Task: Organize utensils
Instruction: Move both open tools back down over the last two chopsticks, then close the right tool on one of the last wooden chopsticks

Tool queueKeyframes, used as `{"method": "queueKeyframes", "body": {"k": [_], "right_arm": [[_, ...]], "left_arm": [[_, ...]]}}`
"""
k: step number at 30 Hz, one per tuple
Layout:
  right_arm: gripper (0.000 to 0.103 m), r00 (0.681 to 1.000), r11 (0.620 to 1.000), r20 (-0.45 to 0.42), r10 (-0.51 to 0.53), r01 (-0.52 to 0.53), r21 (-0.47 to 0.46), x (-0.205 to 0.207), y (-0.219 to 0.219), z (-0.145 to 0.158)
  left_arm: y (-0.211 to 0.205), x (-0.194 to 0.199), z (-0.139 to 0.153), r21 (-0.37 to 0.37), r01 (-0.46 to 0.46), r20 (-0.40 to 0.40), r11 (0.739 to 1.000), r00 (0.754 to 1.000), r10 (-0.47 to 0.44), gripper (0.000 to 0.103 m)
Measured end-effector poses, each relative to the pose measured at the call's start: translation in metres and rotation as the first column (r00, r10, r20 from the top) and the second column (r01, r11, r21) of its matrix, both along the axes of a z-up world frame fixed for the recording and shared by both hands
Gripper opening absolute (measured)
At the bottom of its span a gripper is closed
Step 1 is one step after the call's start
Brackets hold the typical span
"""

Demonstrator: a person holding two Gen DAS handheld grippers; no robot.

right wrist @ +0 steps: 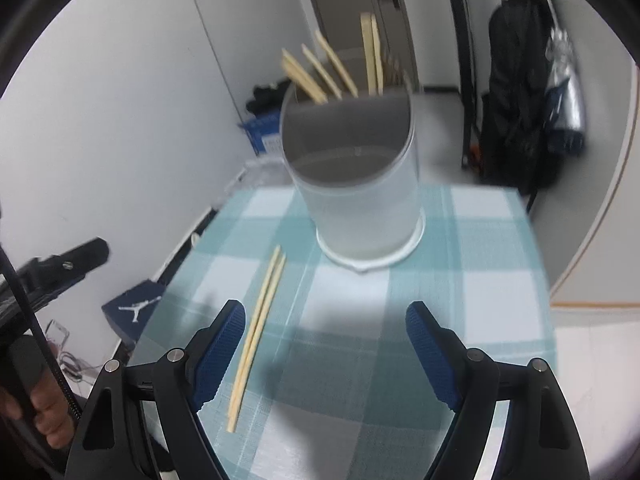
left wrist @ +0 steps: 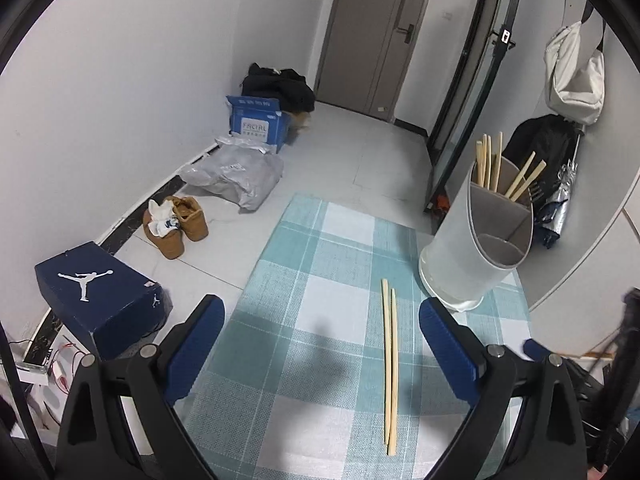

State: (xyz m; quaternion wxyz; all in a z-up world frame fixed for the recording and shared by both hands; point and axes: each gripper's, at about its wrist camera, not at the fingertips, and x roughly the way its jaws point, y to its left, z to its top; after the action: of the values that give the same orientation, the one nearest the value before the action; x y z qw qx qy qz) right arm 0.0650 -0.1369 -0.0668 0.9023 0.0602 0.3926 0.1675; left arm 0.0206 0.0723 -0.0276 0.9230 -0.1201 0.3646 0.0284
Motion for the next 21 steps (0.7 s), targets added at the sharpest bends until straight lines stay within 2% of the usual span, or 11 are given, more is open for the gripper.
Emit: {"method": "queueKeyframes", "body": {"k": [6,9,13,15,18,21], "right_arm": [[0.082,0.998,0.998,-0.060,-0.007,0.004,-0.056,0.017,0.028,-0.022],[0.079,0.996,0.997,-0.090,0.013,-0.020,-0.079,0.024,0.046,-0.033],[0.071,0.992,0.996,-0.125,0.026,-0.037,-0.081,0.029,0.064,-0.048],[0.064,0.990,0.996,-0.141,0.030,-0.042,-0.082,0.032,0.071,-0.053],[0.051,0.988,0.990,-0.152,0.031,-0.052,-0.134,0.034,0.082,-0.059],[0.046,0.989,0.983,-0.144,0.040,-0.065,-0.173,0.031,0.088,-0.061]], "left_arm": [[0.009,0.003,-0.012,-0.008,-0.016,-0.022,1.000,1.000,0.015,0.096],[0.017,0.004,-0.013,-0.029,-0.033,-0.032,0.999,0.999,0.032,0.096],[0.024,0.003,-0.013,-0.045,-0.053,-0.037,0.998,0.998,0.051,0.096],[0.026,0.001,-0.013,-0.047,-0.061,-0.039,0.997,0.997,0.059,0.096],[0.029,0.000,-0.012,-0.051,-0.071,-0.040,0.996,0.997,0.069,0.096],[0.032,0.000,-0.013,-0.071,-0.081,-0.047,0.994,0.996,0.078,0.096]]}}
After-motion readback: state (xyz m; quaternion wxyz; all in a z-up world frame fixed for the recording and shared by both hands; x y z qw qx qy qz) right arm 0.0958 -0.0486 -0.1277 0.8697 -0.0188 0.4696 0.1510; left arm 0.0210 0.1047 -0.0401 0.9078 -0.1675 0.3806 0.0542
